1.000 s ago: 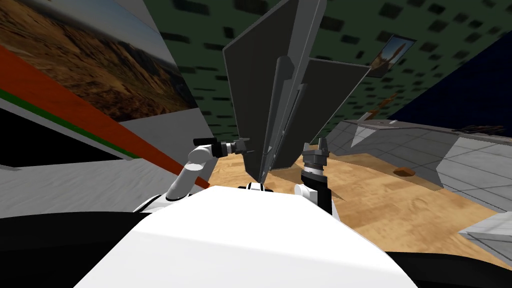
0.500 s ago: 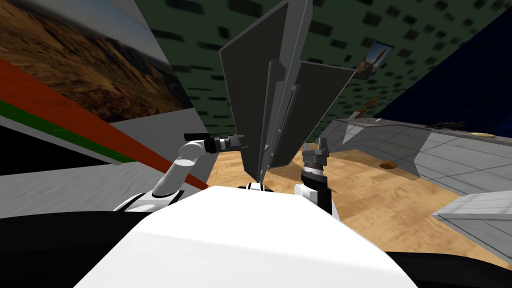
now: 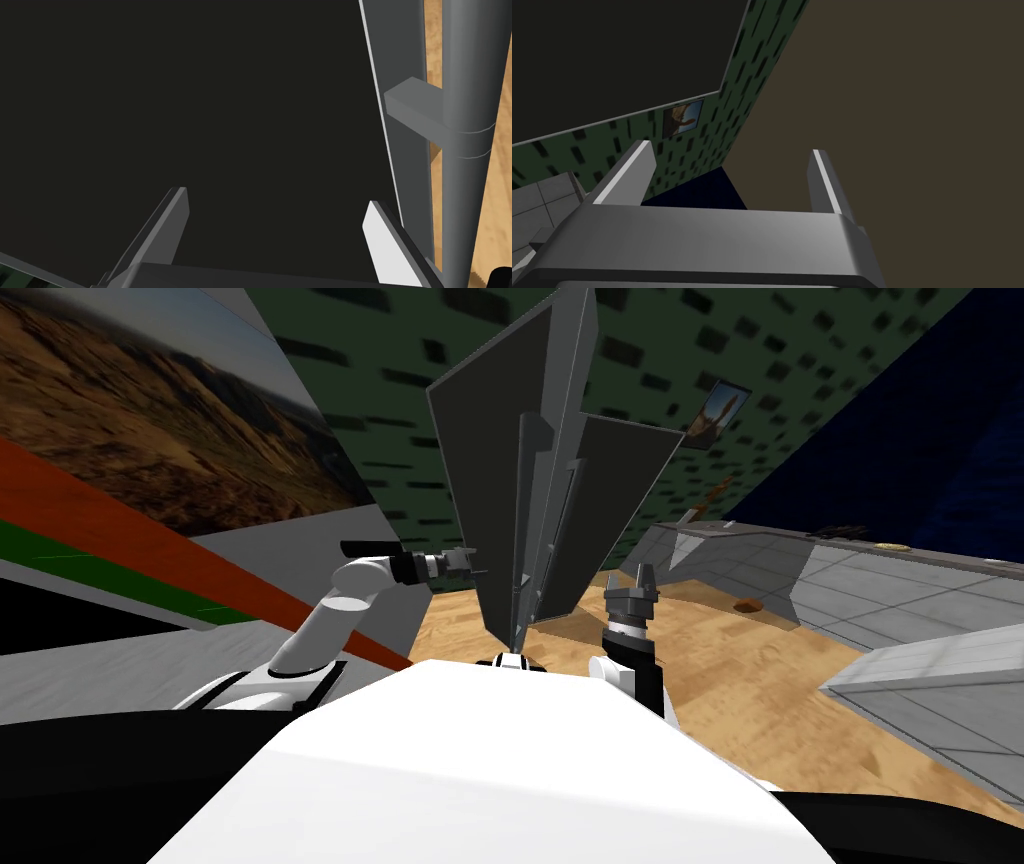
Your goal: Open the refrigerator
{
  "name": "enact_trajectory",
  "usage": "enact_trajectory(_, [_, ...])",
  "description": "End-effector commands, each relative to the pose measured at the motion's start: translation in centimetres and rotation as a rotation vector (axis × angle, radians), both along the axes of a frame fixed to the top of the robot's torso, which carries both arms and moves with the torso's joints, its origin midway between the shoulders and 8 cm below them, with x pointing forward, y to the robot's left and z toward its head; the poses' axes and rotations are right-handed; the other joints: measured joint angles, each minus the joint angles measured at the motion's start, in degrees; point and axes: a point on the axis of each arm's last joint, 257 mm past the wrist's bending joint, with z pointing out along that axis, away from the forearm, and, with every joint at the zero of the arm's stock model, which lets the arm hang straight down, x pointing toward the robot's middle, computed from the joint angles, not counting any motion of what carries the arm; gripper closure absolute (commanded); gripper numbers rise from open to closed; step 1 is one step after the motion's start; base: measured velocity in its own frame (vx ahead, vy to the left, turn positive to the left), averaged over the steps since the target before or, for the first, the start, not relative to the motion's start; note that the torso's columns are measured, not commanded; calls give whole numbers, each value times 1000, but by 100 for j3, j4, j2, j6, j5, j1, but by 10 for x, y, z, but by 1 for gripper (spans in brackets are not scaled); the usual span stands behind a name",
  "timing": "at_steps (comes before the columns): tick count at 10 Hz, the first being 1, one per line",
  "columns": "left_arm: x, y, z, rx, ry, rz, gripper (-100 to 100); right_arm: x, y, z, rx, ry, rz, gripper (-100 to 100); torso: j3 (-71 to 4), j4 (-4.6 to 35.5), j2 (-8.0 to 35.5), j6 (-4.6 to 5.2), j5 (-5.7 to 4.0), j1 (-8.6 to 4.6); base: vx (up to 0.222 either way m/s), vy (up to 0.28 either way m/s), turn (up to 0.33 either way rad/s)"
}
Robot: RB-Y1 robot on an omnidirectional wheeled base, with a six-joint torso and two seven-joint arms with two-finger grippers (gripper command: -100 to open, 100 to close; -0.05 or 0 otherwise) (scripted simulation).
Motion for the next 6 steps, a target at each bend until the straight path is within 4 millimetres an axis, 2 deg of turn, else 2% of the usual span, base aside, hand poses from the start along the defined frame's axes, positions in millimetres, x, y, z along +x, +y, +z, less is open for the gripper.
enact_trajectory(1, [9,24,20,-3,-6,44,-100,0,0,0,0,0,0,0,0,0,-2,-2,1,3,-28,-13,-110])
enact_trajectory(2, [9,26,20,15,-8,46,-100,0,0,0,0,0,0,0,-1,0,-1,0,1,3,-27,-11,-85])
enact_trajectory(3, [13,38,35,1,-14,71,-100,0,0,0,0,0,0,0,0,-1,-1,-2,2,5,-31,-24,-137])
enact_trajectory(4, [13,40,35,18,-16,74,-100,0,0,0,0,0,0,0,0,0,1,0,0,0,-23,-19,-73])
enact_trajectory(5, [16,52,51,5,-24,98,-100,0,0,0,0,0,0,0,0,-1,-2,-2,1,4,-18,-25,-119])
enact_trajectory(6, [16,53,51,20,-26,100,-100,0,0,0,0,0,0,0,-2,-1,-3,1,0,2,-16,-21,-98])
